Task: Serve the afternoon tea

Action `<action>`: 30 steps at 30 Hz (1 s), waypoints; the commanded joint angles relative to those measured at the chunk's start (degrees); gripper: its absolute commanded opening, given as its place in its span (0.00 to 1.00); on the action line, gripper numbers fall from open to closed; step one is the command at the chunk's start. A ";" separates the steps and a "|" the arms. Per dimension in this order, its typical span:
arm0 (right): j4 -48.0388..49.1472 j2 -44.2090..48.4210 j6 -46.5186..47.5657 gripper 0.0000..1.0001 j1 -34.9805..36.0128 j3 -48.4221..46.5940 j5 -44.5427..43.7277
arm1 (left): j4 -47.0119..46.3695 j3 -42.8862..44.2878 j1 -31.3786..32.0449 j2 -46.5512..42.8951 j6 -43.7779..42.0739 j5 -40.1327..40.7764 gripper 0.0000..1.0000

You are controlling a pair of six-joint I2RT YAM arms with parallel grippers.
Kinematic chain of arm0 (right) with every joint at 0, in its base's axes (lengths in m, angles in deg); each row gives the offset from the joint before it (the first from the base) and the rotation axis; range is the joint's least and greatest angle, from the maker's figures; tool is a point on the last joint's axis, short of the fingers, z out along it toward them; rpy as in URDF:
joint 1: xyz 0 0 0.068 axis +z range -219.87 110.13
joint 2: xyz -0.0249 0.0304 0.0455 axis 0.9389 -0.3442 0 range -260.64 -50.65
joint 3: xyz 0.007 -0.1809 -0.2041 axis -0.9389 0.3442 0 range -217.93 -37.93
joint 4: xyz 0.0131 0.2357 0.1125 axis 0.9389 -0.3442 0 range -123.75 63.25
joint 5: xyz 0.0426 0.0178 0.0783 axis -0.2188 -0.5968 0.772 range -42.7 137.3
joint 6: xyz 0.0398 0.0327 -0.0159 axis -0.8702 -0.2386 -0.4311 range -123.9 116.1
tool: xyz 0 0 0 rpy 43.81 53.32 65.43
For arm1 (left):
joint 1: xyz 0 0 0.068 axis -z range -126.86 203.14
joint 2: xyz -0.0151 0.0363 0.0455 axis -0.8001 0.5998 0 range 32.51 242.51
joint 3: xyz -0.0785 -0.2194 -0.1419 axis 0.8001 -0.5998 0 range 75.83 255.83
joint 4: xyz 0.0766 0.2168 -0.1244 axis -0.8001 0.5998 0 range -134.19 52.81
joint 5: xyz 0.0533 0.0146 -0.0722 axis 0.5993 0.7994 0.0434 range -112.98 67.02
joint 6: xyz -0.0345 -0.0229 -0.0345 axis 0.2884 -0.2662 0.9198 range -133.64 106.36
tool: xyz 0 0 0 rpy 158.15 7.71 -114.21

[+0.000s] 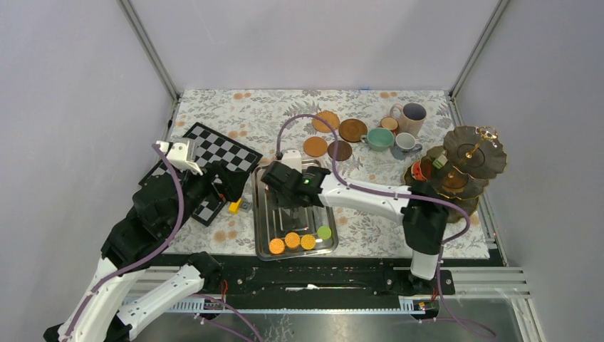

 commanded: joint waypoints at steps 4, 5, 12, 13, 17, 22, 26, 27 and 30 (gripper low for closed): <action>-9.56 -8.56 -0.25 0.72 3.74 -12.98 -7.64 | -0.88 2.01 0.24 -1.70 -0.61 -0.41 0.99; -10.69 -9.58 -0.58 0.73 3.96 -14.11 -8.38 | -0.88 2.09 0.26 -1.79 -0.67 -0.34 0.99; -12.96 -13.27 -1.25 0.73 4.65 -17.23 -9.33 | -0.32 2.58 0.26 -2.45 -1.95 0.37 0.99; -12.94 -13.73 -1.12 0.73 4.74 -17.67 -9.44 | -0.27 2.56 0.28 -2.47 -2.09 0.46 0.99; -13.20 -15.55 -0.81 0.73 5.05 -19.60 -9.32 | -0.23 2.47 0.28 -2.46 -2.64 0.55 0.99; -15.43 -18.33 -0.80 0.73 5.47 -23.09 -10.04 | -0.09 2.48 0.28 -2.49 -3.17 0.70 0.99; -18.47 -20.28 -1.10 0.71 6.05 -26.36 -10.86 | 0.16 2.60 0.28 -2.69 -3.36 0.76 0.99; -19.19 -20.73 -1.26 0.69 6.30 -26.96 -11.18 | 0.21 2.62 0.28 -2.72 -3.36 0.79 0.99; -20.75 -21.16 -1.64 0.65 6.89 -27.90 -12.18 | 0.34 2.53 0.28 -2.80 -3.29 0.80 0.99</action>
